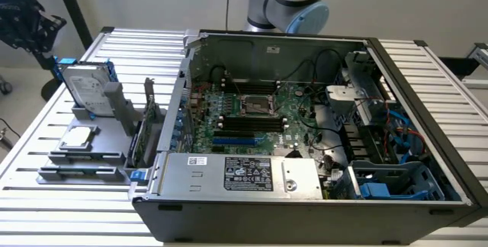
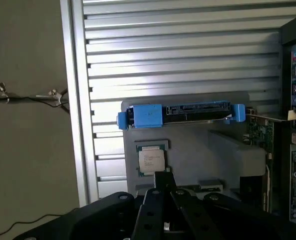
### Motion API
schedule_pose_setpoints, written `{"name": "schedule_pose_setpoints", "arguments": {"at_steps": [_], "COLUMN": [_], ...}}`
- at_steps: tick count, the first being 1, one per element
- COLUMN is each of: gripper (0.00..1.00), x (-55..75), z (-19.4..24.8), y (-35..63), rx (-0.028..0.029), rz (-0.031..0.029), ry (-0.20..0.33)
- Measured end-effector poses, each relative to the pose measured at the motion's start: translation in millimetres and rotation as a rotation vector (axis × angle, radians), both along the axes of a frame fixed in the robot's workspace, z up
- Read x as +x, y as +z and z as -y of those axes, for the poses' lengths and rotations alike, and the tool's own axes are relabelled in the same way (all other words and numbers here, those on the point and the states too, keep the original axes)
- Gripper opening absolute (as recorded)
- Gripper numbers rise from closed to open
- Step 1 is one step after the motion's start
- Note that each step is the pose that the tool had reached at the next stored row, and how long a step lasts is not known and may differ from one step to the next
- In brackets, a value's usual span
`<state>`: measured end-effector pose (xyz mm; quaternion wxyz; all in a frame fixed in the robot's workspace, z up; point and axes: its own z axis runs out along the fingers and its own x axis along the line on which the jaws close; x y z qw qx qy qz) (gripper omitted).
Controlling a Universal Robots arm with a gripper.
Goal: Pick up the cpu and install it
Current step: 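Reach for the cpu, then pick up the cpu and move it towards the insertion slot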
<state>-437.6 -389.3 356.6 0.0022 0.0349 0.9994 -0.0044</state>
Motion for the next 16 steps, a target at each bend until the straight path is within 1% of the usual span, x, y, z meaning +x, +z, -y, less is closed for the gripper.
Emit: {"name": "schedule_pose_setpoints", "arguments": {"at_steps": [1,4,16], "gripper": [0.11,0.11,0.12], "x": [-1.1,-1.2,-1.2], "z": [0.0,0.0,0.0], "y": [-0.2,-0.2,-0.2], "rx": [0.0000,-0.0005,-0.0005], "rz": [-0.0022,-0.0033,-0.0060], "ry": [0.001,0.001,0.001]}}
